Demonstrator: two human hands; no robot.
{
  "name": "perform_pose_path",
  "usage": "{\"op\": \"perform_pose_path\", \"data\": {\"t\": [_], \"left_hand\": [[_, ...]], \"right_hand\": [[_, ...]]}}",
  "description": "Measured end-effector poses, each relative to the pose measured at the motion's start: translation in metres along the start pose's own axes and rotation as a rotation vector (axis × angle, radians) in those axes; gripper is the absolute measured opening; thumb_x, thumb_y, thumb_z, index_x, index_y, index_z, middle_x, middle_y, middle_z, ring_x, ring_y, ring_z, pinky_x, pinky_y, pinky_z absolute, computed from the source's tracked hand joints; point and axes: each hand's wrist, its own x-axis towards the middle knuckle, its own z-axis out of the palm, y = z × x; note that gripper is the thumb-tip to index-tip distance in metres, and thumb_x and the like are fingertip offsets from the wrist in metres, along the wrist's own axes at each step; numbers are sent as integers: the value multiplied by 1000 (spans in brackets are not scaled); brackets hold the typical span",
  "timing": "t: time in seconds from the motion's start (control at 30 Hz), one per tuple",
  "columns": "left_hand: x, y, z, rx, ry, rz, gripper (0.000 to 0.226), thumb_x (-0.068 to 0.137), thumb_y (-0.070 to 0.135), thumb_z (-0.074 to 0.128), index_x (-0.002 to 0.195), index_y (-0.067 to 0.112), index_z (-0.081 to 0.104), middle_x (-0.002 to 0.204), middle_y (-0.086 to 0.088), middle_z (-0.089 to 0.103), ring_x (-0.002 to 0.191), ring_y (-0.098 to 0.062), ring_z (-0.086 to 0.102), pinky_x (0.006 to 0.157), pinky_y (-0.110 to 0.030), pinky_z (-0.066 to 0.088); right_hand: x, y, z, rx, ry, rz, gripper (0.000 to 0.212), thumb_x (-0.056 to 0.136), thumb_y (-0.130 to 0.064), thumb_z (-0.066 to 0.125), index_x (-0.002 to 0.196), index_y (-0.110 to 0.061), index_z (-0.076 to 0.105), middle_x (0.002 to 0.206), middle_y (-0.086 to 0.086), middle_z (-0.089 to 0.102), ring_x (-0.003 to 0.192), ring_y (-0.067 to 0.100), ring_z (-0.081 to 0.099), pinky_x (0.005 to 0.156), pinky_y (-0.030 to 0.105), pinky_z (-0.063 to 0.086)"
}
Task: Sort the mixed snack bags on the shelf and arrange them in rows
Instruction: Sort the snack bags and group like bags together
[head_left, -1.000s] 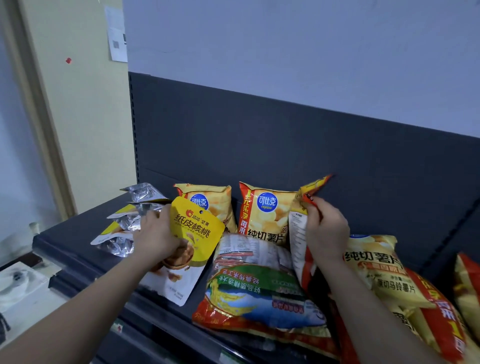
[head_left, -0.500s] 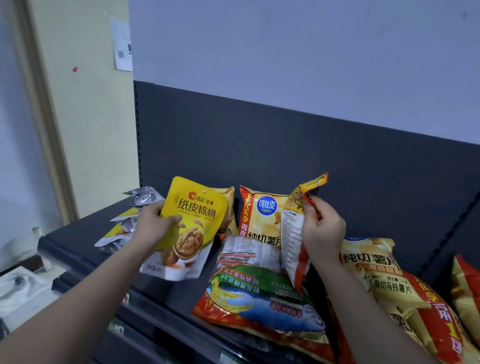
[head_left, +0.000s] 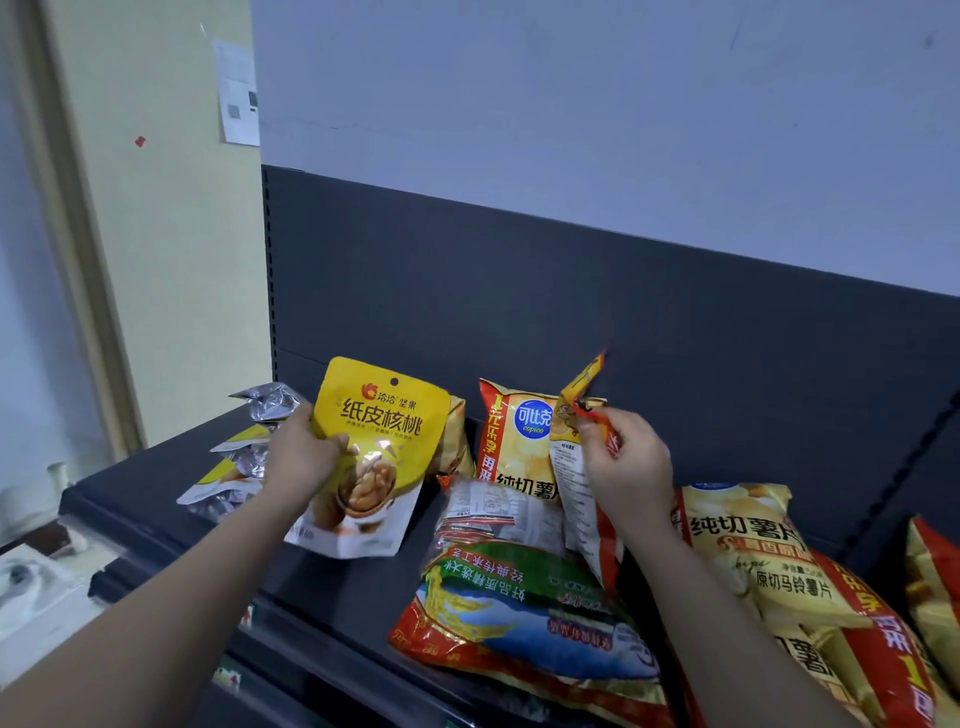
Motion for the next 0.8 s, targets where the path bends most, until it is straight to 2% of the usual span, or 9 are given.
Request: {"op": "perform_pose_path", "data": {"t": [0.1,0.17,0.23,0.33,0.43,0.5,0.6,0.7,0.8], "left_hand": [[0,-3,6,140,14,66,60,80,3,69,132,6,40,115,-12,56,108,-37,54,81,-43,45],[-1,-3,12,294,34,150,80,77,6,70,144,11,27,134,-19,43,121,-40,44,93,-50,41],[-4,0,18,478,100,276,89,75,11,69,148,18,20,141,-18,32,129,-39,33,102,-55,31],[-8,10,32,691,102,653,81,74,18,66,147,27,30,150,-10,27,138,-30,21,108,-54,22],[-2,27,54,820,-28,976,54,76,34,61,129,27,56,145,-6,45,137,-28,33,105,-48,22],[1,41,68,940,-115,986,51,76,42,64,125,26,60,142,-5,49,137,-28,36,106,-49,23],[1,64,80,1036,-150,862,44,82,38,55,124,23,58,131,0,54,132,-23,38,106,-46,23],[1,84,85,1090,-91,823,26,86,26,51,109,26,63,109,4,60,113,-21,47,95,-40,31],[8,89,89,978,-57,819,26,90,14,49,106,22,68,104,-1,56,105,-23,48,80,-35,39]], "right_hand": [[-3,2,3,-64,-54,60,16,91,-23,62,102,-19,73,96,-8,62,91,13,57,68,25,36],[-5,4,4,-103,-95,77,16,91,-24,62,101,-20,74,100,-5,66,95,15,59,69,25,37],[-7,7,6,-131,-127,84,17,90,-24,63,102,-20,74,104,-4,67,98,16,59,70,24,38],[-10,9,7,-150,-140,57,16,87,-21,66,100,-20,75,103,-5,68,99,16,59,71,24,38],[-11,10,9,-210,-168,10,16,84,-24,69,99,-23,76,102,-5,69,97,17,60,69,25,39],[-12,12,8,-247,-209,1,16,84,-33,69,98,-29,76,101,-9,69,95,14,59,67,24,39],[-13,13,5,-289,-252,0,19,84,-43,68,100,-34,75,101,-14,68,95,10,59,64,20,38],[-13,14,0,-287,-269,21,20,84,-38,70,102,-32,75,103,-12,68,96,11,60,70,23,41],[-14,21,-5,-263,-256,34,20,81,-35,72,100,-31,76,101,-8,70,95,14,61,74,28,46]]}}
